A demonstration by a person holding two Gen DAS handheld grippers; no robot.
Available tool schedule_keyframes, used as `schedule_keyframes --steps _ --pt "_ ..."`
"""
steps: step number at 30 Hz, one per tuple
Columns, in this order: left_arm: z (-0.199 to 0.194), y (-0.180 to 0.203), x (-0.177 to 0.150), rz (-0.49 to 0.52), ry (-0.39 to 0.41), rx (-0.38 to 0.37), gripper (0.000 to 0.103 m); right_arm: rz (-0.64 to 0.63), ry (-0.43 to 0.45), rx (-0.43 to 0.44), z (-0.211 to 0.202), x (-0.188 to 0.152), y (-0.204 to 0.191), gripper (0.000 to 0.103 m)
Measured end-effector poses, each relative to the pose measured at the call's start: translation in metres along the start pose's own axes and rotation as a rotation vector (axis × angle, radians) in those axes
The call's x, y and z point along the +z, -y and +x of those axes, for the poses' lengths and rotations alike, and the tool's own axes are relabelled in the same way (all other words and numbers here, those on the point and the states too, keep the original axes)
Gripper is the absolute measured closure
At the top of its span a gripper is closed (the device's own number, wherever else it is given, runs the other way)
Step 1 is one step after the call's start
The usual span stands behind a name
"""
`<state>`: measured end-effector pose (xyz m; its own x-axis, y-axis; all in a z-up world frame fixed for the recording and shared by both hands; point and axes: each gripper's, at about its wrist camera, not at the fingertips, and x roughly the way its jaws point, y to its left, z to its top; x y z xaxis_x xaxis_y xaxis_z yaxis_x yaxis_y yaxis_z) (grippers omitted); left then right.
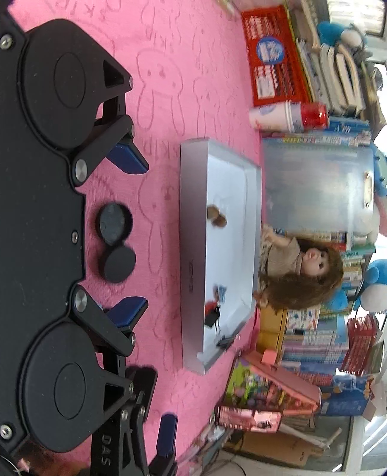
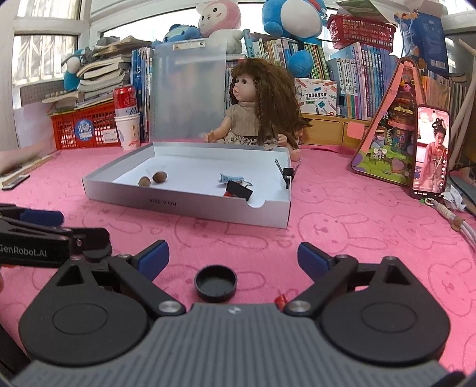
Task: Organize rigid objects
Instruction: 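Close right tool on a black round lid while left tool closes on another lid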
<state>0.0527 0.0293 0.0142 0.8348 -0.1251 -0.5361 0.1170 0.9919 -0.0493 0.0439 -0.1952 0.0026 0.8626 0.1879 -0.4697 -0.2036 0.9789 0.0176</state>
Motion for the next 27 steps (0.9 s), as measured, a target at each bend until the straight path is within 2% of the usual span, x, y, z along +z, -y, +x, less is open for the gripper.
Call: schedule_keyframes --steps 3,7,10,15,17,19,22,27 --pt "-0.002 -0.005 -0.002 0.007 0.005 0.033 0.019 0.001 -0.001 -0.006 -0.002 -0.004 0.000 0.006" --pt "-0.005 -0.012 -0.006 -0.005 -0.010 0.018 0.024 -0.002 -0.004 -0.009 -0.003 -0.008 0.000 0.006" --pt "-0.007 -0.010 -0.011 0.012 -0.011 0.025 0.037 -0.006 -0.010 -0.011 -0.004 -0.012 -0.001 0.006" --pt "-0.010 -0.007 -0.015 0.021 -0.002 0.005 0.048 0.004 -0.023 0.013 -0.005 -0.016 -0.001 0.007" --pt "-0.010 -0.007 -0.014 0.017 -0.001 -0.007 0.057 0.015 -0.023 0.020 -0.005 -0.016 -0.001 0.011" --pt "-0.011 -0.006 -0.013 0.016 -0.001 -0.012 0.061 0.026 -0.026 0.024 -0.005 -0.016 0.000 0.013" --pt "-0.013 -0.007 -0.013 0.008 0.004 0.001 0.062 0.026 -0.027 0.026 -0.005 -0.017 -0.001 0.017" --pt "-0.012 -0.014 -0.013 0.012 -0.001 0.056 0.063 0.009 -0.024 0.019 -0.006 -0.018 -0.004 0.029"
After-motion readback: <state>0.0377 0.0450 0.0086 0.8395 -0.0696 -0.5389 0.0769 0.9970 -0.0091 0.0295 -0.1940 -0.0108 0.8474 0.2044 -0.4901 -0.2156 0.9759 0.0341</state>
